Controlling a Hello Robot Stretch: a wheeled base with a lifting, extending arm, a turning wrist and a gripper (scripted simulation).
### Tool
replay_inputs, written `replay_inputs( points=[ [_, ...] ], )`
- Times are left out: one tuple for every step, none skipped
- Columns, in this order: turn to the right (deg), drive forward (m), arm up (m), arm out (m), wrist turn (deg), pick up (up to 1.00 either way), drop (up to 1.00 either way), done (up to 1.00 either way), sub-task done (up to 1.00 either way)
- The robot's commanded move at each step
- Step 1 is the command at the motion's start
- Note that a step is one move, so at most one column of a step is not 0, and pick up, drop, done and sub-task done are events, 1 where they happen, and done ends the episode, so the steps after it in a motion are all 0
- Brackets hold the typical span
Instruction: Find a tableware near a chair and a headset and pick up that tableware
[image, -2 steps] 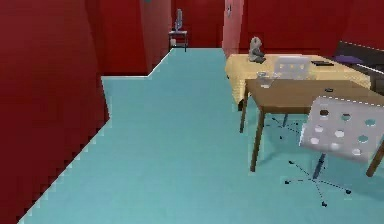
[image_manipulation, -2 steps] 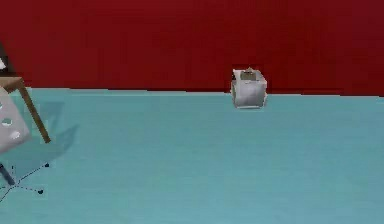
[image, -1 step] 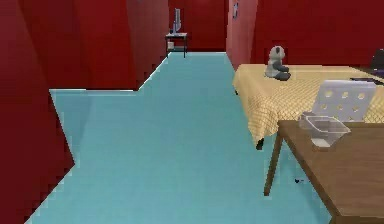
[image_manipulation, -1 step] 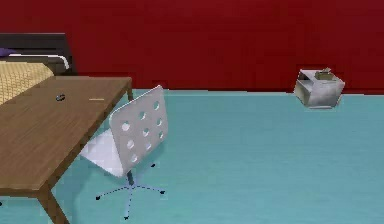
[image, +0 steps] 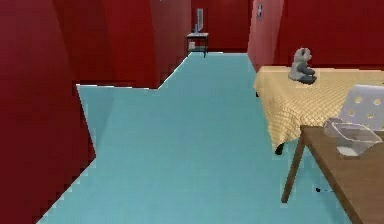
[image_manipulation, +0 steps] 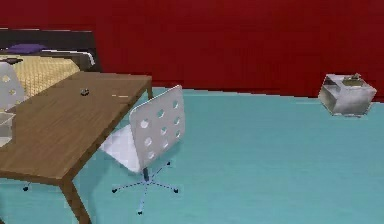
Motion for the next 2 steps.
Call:
replay_inputs(
  points=[
    [0.0,0.35,0.0,0.0,0.0,0.0,0.0,0.0,0.0],
    [6.0,0.0,0.0,0.0,0.0,0.0,0.0,0.0,0.0]
  ],
)
